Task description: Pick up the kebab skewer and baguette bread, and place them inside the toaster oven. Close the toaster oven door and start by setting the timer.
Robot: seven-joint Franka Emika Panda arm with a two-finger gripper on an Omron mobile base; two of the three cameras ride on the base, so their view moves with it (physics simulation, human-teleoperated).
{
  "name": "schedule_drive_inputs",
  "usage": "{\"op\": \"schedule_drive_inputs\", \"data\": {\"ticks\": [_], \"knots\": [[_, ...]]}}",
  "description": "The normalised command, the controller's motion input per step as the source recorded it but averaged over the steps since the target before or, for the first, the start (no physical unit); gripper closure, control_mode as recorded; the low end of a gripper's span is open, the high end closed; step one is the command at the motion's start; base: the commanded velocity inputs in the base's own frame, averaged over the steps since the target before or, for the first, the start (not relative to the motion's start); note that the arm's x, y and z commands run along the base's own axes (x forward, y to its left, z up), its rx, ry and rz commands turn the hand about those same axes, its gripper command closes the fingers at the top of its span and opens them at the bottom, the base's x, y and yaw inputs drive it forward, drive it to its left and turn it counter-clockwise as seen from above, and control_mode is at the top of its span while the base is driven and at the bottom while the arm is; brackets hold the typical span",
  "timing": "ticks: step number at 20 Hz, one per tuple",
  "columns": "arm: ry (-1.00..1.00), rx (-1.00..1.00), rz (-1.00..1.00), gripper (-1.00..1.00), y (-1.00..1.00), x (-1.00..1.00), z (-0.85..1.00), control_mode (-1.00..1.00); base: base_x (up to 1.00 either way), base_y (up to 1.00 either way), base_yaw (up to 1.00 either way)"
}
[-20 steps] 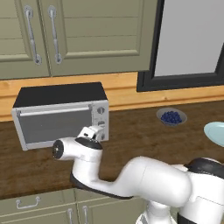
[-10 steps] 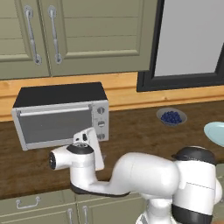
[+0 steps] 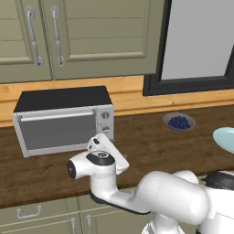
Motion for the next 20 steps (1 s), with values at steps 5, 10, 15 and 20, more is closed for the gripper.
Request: {"op": "schedule_drive_inputs", "data": {"ticks": [5, 10, 15, 20], "knots": [[0.22, -0.18, 0.13, -1.0, -0.08, -0.09, 0.09, -1.0, 0.0, 0.0, 0.0], [0.18, -0.16, 0.14, -1.0, 0.0, 0.0, 0.02, -1.0, 0.0, 0.0, 0.0], [0.12, -0.07, 0.17, -1.0, 0.04, 0.02, 0.0, -1.0, 0.0, 0.0, 0.0], [0.1, -0.04, 0.15, -1.0, 0.05, 0.19, -0.01, -1.0, 0.0, 0.0, 0.0]]}}
